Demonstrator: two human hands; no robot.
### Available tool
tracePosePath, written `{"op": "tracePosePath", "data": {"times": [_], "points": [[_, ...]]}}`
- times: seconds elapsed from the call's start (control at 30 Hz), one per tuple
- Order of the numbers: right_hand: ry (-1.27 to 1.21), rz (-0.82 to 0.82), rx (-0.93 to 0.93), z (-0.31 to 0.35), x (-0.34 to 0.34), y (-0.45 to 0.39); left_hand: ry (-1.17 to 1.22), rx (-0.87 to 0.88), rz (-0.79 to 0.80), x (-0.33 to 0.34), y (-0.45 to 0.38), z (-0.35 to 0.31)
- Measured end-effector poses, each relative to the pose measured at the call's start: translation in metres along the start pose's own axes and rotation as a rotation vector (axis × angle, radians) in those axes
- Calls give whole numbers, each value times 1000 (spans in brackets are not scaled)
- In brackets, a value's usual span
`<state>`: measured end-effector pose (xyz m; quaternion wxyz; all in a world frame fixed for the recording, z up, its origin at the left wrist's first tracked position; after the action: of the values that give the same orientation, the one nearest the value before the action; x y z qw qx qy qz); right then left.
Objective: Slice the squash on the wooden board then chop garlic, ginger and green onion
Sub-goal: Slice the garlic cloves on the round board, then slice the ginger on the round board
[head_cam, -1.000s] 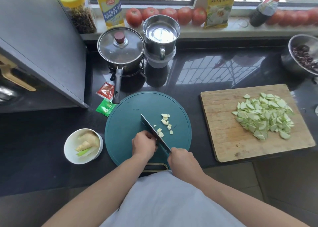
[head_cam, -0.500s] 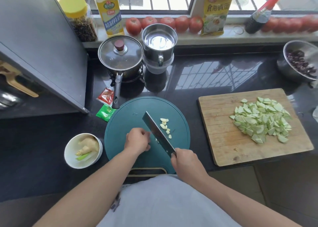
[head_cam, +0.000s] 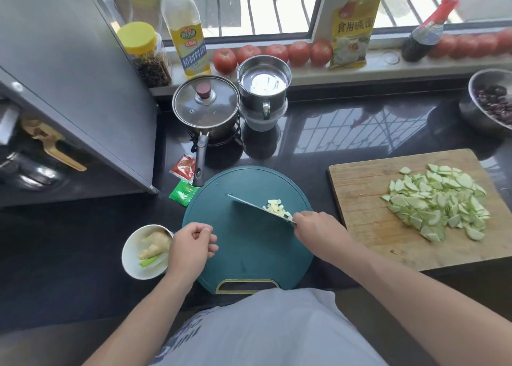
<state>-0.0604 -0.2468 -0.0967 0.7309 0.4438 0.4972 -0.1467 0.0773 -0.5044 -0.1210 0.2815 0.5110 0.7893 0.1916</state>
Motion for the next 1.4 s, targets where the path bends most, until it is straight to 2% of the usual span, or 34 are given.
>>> {"op": "tracePosePath", "data": {"times": [0.17, 0.27, 0.33, 0.37, 0.4, 0.47, 0.53, 0.6, 0.67, 0.73, 0.83, 1.0, 1.07, 1.13, 1.27, 1.4], "points": [[41, -51, -80, 6, -7, 12, -69, 121, -6, -2, -4, -36], [63, -95, -132, 14, -6, 30, -438, 447, -28, 8, 11, -78], [60, -90, -109, 11, -2, 42, -700, 720, 15, 32, 31, -102], [58, -86, -77, 7, 0, 45, -872, 795, 33, 47, 37, -107], [60, -83, -39, 1, 1, 48, -1063, 802, 44, 63, 39, -107], [62, -107, -6, -8, -1, 54, -1329, 664, 95, 84, 32, -99], [64, -88, -14, -11, -2, 58, -1321, 610, 237, 104, 30, -96], [70, -58, -24, -10, 1, 61, -1298, 647, 447, 136, 34, -93], [107, -30, -34, -4, 5, 61, -1394, 675, 624, 165, 35, -85], [164, -20, -51, 5, 6, 60, -1423, 657, 717, 180, 31, -81], [181, -35, -99, 18, 2, 58, -1380, 620, 743, 188, 18, -78], [217, -84, -101, 27, -4, 58, -1393, 527, 707, 188, -4, -78], [214, -115, -88, 26, -7, 60, -1271, 526, 658, 184, -10, -87], [173, -101, -68, 21, -6, 63, -1040, 553, 573, 170, -12, -102], [16, -64, 22, 9, 11, 67, -658, 496, 333, 102, -11, -107], [-170, -61, 67, 16, 24, 65, -525, 401, -65, -3, 16, -74]]}}
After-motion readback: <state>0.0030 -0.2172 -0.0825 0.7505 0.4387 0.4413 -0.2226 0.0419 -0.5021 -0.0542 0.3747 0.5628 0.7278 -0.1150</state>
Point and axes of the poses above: each hand's wrist, its own y-axis away from the middle knuckle, its own x-axis out of the palm, z = x × y, the point moved 9 cm from there along -y, towards the middle knuckle, and after that the axes turned 11 degrees about z, right-handed, at the moved point
